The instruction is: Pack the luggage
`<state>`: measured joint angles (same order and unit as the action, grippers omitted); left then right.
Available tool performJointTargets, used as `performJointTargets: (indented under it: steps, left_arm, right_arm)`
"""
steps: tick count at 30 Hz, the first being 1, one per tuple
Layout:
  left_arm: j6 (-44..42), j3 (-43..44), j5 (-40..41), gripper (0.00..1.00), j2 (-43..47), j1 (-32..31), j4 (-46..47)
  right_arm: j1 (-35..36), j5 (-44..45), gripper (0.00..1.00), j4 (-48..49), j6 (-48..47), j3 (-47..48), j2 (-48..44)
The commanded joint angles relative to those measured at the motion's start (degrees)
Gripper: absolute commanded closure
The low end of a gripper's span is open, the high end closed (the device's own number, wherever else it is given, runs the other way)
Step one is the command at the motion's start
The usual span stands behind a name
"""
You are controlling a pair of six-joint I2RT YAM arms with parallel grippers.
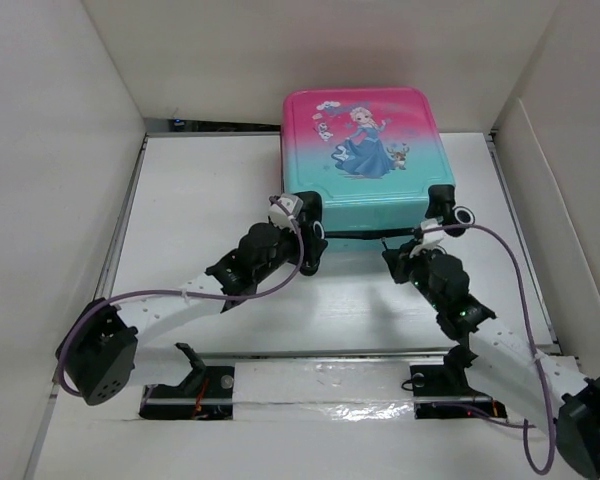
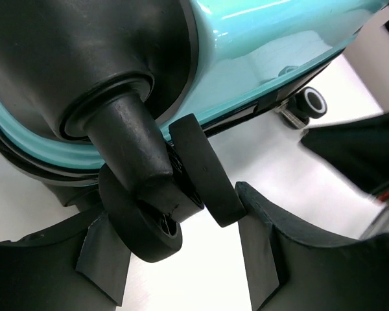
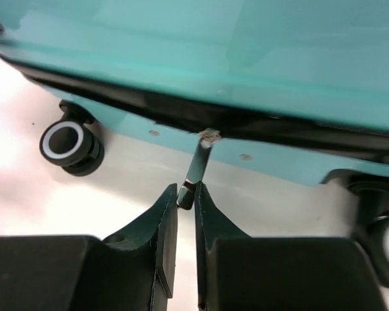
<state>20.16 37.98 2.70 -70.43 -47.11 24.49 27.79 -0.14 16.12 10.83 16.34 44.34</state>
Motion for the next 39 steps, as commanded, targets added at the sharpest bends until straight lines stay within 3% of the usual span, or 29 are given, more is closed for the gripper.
performJointTargets:
  steps: [1, 7, 9, 11, 15, 18, 22, 27, 32, 39]
  left_arm:
    - [-0.58, 5.35, -18.51, 1.0, -3.2, -3.51, 15.66]
    - [5.49, 7.99, -21.59, 1.0, -4.46, -3.51, 21.73]
    - [3.75, 10.18, -17.32, 1.0, -2.53, -3.51, 14.85]
    - [5.84, 5.3, -19.03, 1.0, 2.65, -0.89, 18.65]
    - [6.12, 3.33, -17.29, 1.0, 8.11, 1.5, 13.59]
    - [5.68, 2.72, -16.06, 1.0, 9.7, 1.5, 10.24]
    - [6.55, 0.87, -16.49, 1.0, 9.36, 2.64, 11.1]
    - [8.22, 0.96, -19.83, 1.0, 8.21, 3.17, 14.26]
    - [8.58, 2.71, -20.36, 1.0, 9.26, 3.17, 13.92]
    - [9.46, 2.28, -21.07, 1.0, 10.84, 3.17, 13.48]
  right_arm:
    - [13.93, 2.49, 1.0, 9.44, 4.81, -1.84, 0.82]
    - [31.94, 1.03, 1.0, 25.25, 6.48, 7.47, 22.96]
    - [31.97, 0.68, 1.0, 34.82, 7.1, 7.66, 27.54]
    - [31.97, -3.63, 1.0, 38.01, 7.27, 8.53, 29.13]
    - [31.97, 4.25, 1.0, 26.01, 4.99, 10.03, 23.88]
    - [31.37, 12.86, 1.0, 13.61, 5.68, 7.84, 14.84]
    - [23.05, 19.47, 1.0, 2.89, 8.68, 1.43, 2.27]
    - [12.47, 16.23, 0.63, -7.67, 9.47, -0.95, -5.39]
    - [10.54, 16.24, 0.43, -6.56, 9.65, -3.24, -5.58]
    - [6.49, 12.45, 0.38, 2.5, 3.86, 1.41, 8.12]
